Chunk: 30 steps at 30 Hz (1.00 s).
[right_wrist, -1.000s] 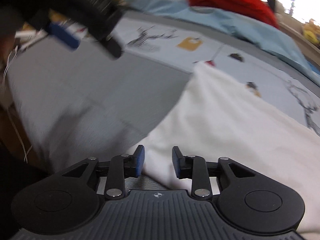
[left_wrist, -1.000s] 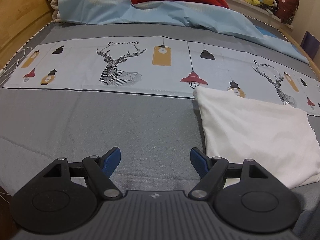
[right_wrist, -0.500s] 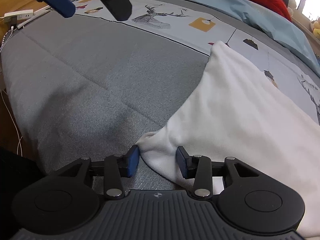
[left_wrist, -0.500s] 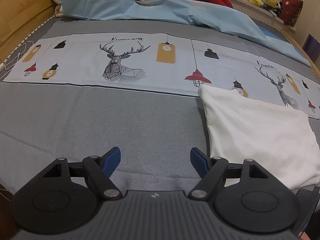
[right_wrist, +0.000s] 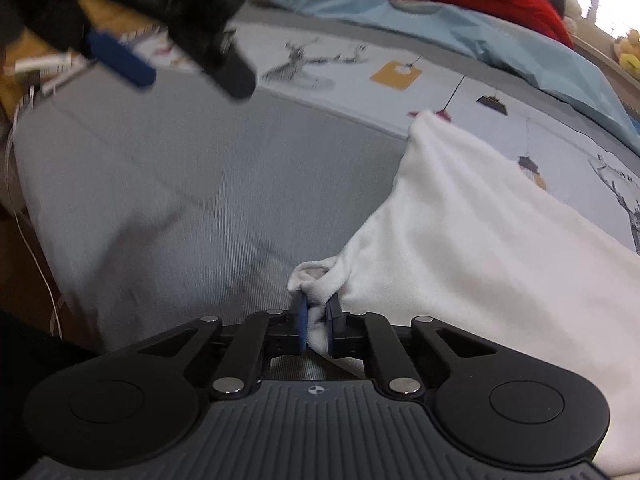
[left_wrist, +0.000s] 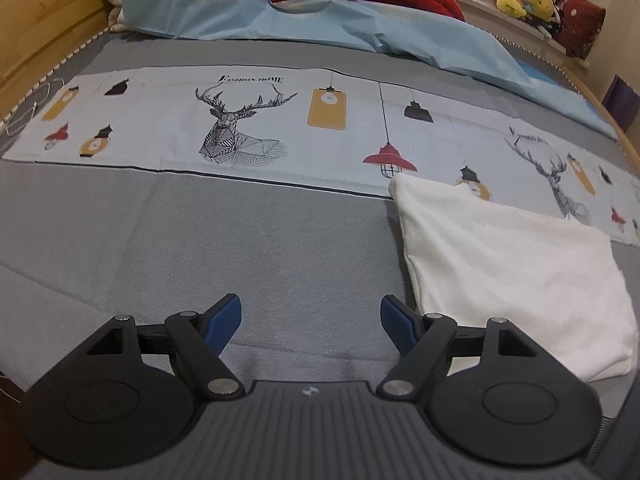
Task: Fold small clothes
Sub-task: 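Grasp a corner of the white shirt with the right gripper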
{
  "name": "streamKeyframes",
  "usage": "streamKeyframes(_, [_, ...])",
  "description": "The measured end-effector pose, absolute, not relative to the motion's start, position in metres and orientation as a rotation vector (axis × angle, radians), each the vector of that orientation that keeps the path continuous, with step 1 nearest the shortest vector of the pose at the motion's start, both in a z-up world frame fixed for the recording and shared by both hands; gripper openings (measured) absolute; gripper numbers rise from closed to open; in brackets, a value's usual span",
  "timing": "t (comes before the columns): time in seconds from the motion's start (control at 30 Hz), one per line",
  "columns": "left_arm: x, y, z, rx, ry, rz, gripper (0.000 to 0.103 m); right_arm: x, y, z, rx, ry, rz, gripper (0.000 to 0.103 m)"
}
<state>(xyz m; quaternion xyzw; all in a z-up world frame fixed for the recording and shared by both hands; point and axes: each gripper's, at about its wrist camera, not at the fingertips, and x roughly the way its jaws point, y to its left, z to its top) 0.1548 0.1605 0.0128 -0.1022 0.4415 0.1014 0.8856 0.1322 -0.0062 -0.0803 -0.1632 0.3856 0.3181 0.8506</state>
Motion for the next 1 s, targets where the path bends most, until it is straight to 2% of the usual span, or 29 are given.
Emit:
streamKeyframes(0.33, [0.184,0.153,-0.021,-0.598,1.000,-0.041,0.081,0.131,-0.055,-0.035,-0.139,0.728,0.712,0.005])
streamKeyframes(0.53, [0.218,0.128,-0.053,-0.577,1.126,-0.096,0.084,0.130,-0.070,-0.031,-0.123,0.744,0.735,0.005])
streamKeyframes(0.6, [0.227,0.128,-0.056,-0.543,1.123,-0.057,0.084,0.132,-0.072,-0.032,-0.117,0.749,0.734,0.005])
streamKeyframes(0.8, [0.234,0.154,-0.066,-0.696,1.112,-0.036,0.084,0.139,-0.083,-0.026,-0.073,0.745,0.727,0.005])
streamKeyframes(1.0, [0.249,0.149,-0.069,-0.756,1.112,-0.095,0.084,0.144,-0.094,-0.020,-0.039,0.730,0.726,0.005])
